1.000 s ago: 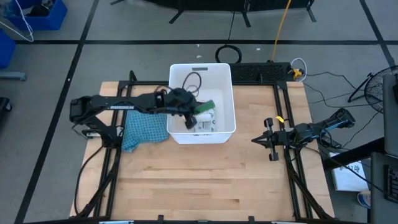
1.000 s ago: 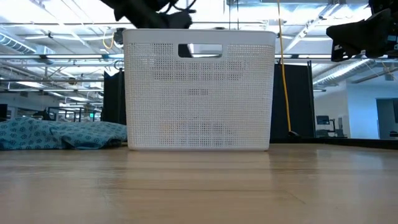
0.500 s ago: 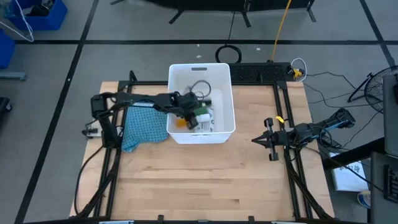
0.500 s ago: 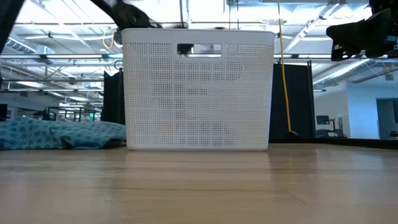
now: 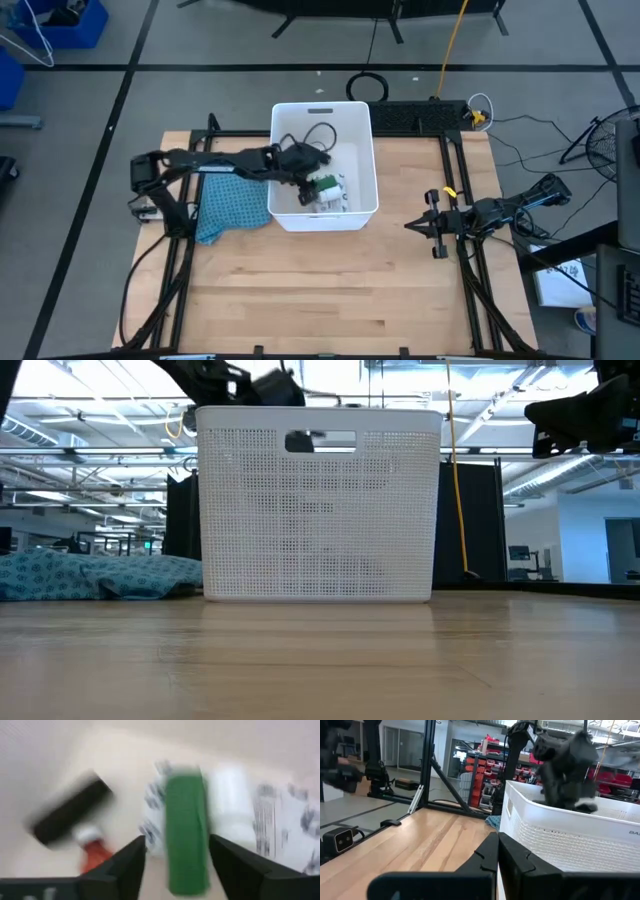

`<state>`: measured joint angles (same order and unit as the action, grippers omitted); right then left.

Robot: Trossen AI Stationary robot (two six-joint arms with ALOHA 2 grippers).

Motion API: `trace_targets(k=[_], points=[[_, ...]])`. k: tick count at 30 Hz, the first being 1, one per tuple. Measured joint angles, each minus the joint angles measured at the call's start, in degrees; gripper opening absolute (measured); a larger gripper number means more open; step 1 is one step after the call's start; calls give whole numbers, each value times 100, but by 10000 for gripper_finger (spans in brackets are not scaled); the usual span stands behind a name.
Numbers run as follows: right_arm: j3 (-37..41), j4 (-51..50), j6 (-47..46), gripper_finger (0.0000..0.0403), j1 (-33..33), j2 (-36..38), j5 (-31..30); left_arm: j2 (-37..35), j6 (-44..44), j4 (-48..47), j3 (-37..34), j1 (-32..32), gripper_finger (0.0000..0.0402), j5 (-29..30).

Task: Pick & place medical supplies in basket/bin
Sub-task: Put the rolled green bandage into the white container, then return to Home Position

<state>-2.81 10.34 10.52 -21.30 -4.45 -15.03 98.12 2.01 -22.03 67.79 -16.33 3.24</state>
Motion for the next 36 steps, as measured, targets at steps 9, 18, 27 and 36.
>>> trace_targets(k=[9, 18, 27, 36], points=[[0, -8, -84, 0, 0, 0, 5, -1404, -358, -86, 2, 198, 307, 198], [0, 19, -282, 0, 0, 0, 3, -3668, -918, 339, -1112, 1308, 196, 407], [0, 229, -538, 0, 0, 0, 7, -6009, -646, 2948, -4362, 2334, 11, 449], [203, 556, -432, 0, 1, 11, -308, -7739, -896, 4556, -6703, 2786, 3, 1037]])
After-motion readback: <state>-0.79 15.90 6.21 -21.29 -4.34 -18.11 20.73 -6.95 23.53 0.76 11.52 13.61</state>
